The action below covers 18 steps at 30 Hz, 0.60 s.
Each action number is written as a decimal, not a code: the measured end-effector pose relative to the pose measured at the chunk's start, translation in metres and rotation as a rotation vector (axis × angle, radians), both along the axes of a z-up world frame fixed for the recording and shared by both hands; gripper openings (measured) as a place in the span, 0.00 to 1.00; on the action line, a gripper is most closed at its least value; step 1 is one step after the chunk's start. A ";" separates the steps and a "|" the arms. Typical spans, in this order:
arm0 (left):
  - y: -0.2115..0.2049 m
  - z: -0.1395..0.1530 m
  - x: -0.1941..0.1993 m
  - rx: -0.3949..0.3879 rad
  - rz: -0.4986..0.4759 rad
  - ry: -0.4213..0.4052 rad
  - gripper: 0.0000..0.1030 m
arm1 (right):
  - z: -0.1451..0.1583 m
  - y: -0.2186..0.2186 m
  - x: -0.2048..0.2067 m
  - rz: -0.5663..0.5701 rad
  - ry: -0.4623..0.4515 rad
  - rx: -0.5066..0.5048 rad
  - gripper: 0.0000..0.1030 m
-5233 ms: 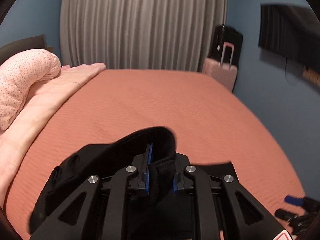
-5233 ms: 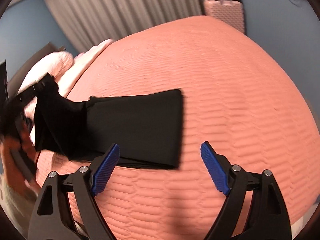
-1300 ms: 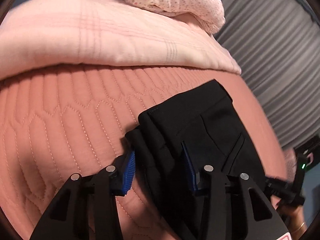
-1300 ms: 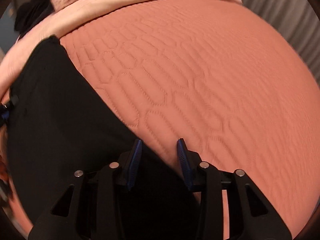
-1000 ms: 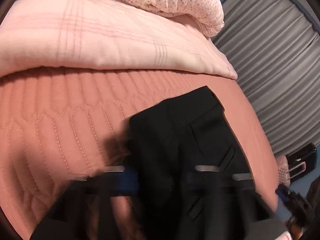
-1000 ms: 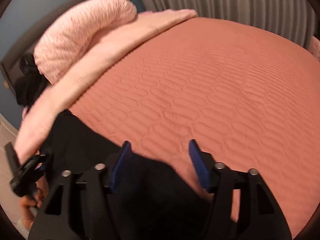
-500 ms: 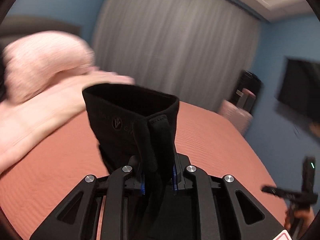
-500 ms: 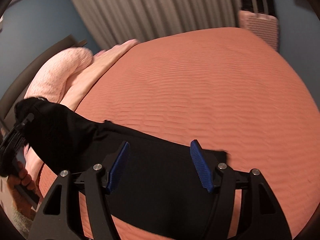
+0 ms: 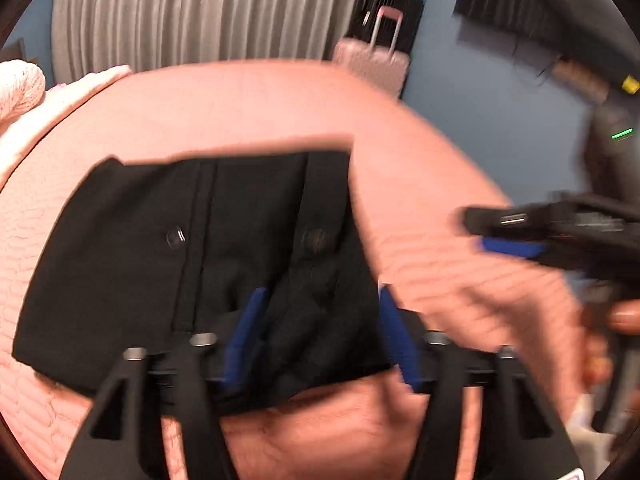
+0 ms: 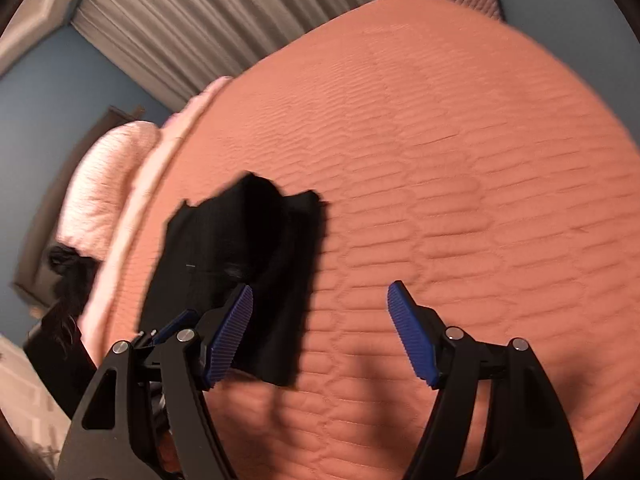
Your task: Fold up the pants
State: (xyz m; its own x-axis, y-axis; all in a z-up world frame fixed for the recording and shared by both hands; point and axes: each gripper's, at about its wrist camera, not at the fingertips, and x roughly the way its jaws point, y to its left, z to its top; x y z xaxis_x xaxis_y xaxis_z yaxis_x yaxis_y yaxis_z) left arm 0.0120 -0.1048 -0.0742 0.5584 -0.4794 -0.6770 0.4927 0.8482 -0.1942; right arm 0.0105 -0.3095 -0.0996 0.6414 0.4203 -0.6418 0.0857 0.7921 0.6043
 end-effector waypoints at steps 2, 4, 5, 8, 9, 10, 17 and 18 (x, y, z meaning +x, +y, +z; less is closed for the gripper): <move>0.013 0.021 -0.010 -0.015 0.010 -0.078 0.75 | -0.003 0.013 0.020 0.094 0.004 0.051 0.67; 0.031 0.040 -0.011 -0.013 0.040 -0.135 0.85 | -0.007 0.034 0.040 0.157 0.016 -0.014 0.67; 0.040 0.048 -0.006 0.000 0.057 -0.143 0.85 | -0.010 0.043 0.049 0.180 0.020 -0.049 0.67; 0.065 0.056 0.016 0.106 0.159 -0.156 0.85 | -0.022 0.052 0.076 0.156 0.033 -0.041 0.65; 0.077 0.055 0.025 0.131 0.201 -0.161 0.85 | -0.023 0.054 0.083 0.167 0.034 -0.012 0.58; 0.089 0.054 0.040 0.148 0.253 -0.157 0.84 | -0.019 0.065 0.092 0.197 0.030 -0.024 0.40; 0.138 0.012 0.126 0.194 0.356 0.043 0.84 | -0.051 0.044 0.121 0.142 0.177 -0.135 0.09; 0.138 0.002 0.126 0.207 0.349 0.067 0.84 | -0.039 0.040 0.115 0.104 0.164 -0.116 0.14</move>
State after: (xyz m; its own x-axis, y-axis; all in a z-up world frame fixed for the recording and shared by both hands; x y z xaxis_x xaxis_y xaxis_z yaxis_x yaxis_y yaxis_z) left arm 0.1385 0.0328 -0.0723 0.6145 -0.1191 -0.7799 0.1606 0.9867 -0.0242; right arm 0.1259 -0.2695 -0.1390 0.4820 0.3958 -0.7817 0.0894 0.8653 0.4932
